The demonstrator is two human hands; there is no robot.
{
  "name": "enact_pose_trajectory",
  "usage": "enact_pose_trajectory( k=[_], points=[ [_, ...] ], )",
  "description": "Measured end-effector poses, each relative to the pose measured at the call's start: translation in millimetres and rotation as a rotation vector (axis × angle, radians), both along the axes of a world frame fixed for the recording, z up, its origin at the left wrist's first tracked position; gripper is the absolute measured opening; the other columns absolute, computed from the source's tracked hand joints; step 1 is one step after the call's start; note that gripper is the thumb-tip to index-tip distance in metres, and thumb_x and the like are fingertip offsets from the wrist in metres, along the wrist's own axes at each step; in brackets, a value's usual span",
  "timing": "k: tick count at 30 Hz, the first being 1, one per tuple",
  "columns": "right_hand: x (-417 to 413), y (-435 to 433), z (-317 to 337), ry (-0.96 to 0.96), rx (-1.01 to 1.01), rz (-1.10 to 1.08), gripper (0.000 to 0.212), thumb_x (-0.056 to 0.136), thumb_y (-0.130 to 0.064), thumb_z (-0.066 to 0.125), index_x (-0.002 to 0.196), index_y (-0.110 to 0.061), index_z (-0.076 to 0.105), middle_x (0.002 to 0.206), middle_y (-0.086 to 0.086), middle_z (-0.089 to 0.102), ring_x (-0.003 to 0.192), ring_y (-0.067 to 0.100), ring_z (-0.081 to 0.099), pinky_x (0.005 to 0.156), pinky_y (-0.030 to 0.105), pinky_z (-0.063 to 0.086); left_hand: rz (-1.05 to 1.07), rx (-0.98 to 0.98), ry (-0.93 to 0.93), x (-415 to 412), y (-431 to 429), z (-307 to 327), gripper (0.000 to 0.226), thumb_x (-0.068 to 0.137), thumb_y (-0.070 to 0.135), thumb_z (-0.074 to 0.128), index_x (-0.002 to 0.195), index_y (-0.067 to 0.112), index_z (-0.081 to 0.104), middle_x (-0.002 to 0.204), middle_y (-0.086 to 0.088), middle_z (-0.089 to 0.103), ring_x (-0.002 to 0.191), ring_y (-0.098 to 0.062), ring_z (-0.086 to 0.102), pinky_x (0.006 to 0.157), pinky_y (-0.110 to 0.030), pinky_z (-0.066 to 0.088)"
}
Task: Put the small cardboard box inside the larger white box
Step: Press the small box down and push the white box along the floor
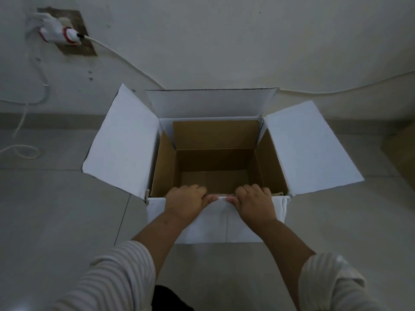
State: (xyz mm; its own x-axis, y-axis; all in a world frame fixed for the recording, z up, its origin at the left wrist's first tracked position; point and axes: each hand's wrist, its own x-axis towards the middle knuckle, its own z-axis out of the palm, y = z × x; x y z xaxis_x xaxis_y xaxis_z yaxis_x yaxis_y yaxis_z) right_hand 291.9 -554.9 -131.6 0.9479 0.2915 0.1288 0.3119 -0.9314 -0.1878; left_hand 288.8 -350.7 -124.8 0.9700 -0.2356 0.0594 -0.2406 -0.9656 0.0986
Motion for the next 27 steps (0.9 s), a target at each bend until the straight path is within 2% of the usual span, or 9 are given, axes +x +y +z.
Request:
enact_pose_trajectory(
  k=[5,10,15,20,27],
  points=[
    [20,-16,-3,-0.006,0.016,0.018,0.034,0.089,-0.049,0.037,0.085,-0.022,0.058,0.086,0.0,0.064,0.082,0.02,0.054,0.076,0.035,0.035,0.001,0.012,-0.003,16,-14,0,0.055,0.085,0.066,0.019,0.082,0.024,0.054,0.073,0.006,0.047,0.064,-0.013,0.041,0.06,-0.029,0.026],
    [38,-47,-12,-0.148,0.049,0.069,0.036,0.087,-0.049,0.042,0.077,-0.019,0.06,0.075,0.003,0.065,0.071,0.022,0.057,0.068,0.036,0.041,0.042,0.027,-0.062,30,-44,-8,0.059,0.084,0.067,0.017,0.085,0.024,0.057,0.077,0.003,0.058,0.065,-0.012,0.044,0.06,-0.029,0.029],
    [56,-89,-13,-0.153,0.07,0.092,0.034,0.086,-0.047,0.046,0.08,-0.017,0.06,0.079,0.005,0.066,0.075,0.024,0.058,0.073,0.038,0.042,0.079,0.023,-0.088,43,-88,-11,0.06,0.084,0.067,0.018,0.086,0.024,0.059,0.079,0.002,0.061,0.069,-0.015,0.052,0.06,-0.029,0.031],
    [71,-137,-18,-0.196,0.111,0.109,0.037,0.087,-0.048,0.042,0.079,-0.017,0.06,0.077,0.005,0.065,0.074,0.025,0.057,0.072,0.038,0.041,0.09,0.008,-0.145,54,-135,-13,0.06,0.084,0.067,0.018,0.081,0.023,0.058,0.073,0.004,0.056,0.063,-0.012,0.044,0.058,-0.029,0.029],
    [90,-206,-16,-0.167,0.131,0.102,0.038,0.087,-0.051,0.041,0.084,-0.018,0.06,0.085,0.005,0.066,0.08,0.024,0.055,0.078,0.037,0.037,0.088,-0.026,-0.188,70,-206,-10,0.061,0.083,0.068,0.015,0.079,0.024,0.057,0.068,0.007,0.048,0.062,-0.013,0.044,0.059,-0.03,0.029]
  ],
)
